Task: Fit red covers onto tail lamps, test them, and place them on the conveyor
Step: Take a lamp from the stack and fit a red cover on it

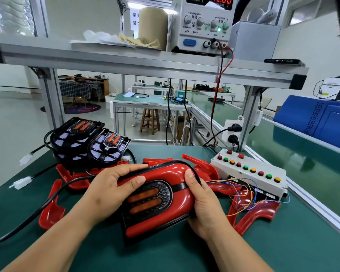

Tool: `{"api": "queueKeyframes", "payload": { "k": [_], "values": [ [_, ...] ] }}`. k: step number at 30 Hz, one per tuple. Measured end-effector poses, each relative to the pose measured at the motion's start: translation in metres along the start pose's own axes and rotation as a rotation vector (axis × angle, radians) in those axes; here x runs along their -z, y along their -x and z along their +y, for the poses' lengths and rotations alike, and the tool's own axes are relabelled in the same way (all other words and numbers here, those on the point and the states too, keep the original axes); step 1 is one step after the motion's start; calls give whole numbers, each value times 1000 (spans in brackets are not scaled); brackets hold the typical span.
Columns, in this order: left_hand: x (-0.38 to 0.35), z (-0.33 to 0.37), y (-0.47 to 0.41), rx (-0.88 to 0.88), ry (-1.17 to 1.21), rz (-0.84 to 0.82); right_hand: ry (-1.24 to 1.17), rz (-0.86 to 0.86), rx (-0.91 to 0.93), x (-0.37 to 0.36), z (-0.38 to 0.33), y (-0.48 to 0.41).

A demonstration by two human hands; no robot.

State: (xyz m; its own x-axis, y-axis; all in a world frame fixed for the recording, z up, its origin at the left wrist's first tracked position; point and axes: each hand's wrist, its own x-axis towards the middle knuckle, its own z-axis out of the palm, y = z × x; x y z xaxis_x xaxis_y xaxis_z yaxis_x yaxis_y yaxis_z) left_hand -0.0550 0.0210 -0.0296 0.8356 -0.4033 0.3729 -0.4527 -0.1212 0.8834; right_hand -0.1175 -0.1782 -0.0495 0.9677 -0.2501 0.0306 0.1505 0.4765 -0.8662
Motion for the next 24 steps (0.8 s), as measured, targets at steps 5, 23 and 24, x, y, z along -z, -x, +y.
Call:
{"api": "queueKeyframes", "payload": {
  "k": [5,23,24],
  "values": [
    [-3,1,0,8,76,12,-26,16,5,0,2,1],
    [-20,-9,0,278,637,20,-112,87,-57,-1,4,-2],
    [-20,-7,0,286,647,25,-92,71,-64,0,4,-3]
  ]
}}
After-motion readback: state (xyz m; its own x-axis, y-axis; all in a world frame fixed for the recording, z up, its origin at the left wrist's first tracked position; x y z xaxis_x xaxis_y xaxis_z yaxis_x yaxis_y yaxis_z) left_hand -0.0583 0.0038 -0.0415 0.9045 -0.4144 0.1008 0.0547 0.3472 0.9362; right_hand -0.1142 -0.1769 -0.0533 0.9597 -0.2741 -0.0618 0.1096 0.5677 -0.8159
